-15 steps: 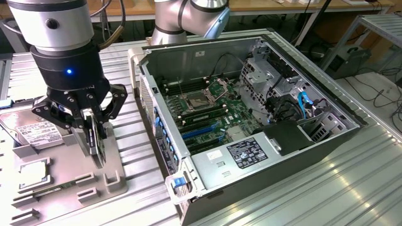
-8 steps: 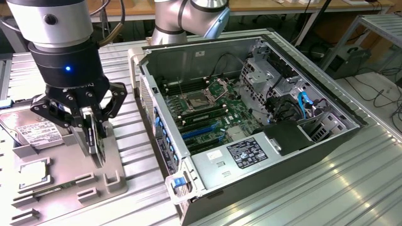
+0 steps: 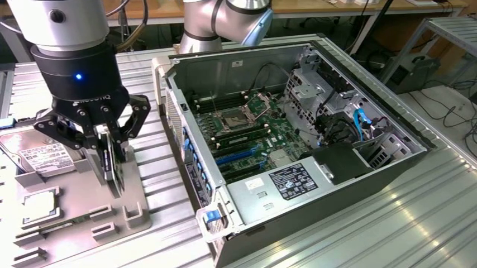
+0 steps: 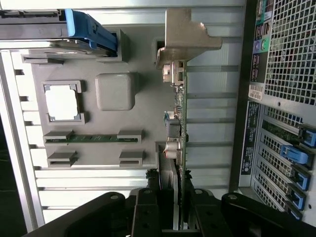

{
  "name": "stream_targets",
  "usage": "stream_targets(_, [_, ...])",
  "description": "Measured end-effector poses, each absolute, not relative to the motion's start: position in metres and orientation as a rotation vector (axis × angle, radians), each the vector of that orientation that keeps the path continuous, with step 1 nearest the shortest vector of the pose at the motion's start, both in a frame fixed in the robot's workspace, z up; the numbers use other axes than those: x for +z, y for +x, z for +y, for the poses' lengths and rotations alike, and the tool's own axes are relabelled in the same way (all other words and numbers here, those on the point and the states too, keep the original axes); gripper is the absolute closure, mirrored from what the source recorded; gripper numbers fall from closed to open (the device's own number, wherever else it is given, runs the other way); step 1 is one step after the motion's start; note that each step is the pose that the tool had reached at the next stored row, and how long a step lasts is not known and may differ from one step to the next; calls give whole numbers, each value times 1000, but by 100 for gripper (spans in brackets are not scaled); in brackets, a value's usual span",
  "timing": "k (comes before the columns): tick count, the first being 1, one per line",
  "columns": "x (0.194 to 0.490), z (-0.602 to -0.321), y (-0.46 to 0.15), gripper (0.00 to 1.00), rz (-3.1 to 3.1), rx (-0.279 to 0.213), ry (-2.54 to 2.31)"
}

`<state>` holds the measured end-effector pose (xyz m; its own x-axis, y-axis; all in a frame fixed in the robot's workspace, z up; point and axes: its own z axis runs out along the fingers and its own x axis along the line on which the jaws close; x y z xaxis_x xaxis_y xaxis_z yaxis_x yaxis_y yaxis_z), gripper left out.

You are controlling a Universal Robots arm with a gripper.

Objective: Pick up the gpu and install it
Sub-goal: 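Pick up the gpu and move the gpu toward the slot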

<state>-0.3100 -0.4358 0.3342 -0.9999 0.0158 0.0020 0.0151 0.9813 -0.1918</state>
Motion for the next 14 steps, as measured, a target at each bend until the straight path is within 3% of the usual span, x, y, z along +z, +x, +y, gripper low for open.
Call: stream_targets(14, [351, -436, -310, 72, -3121, 329, -25])
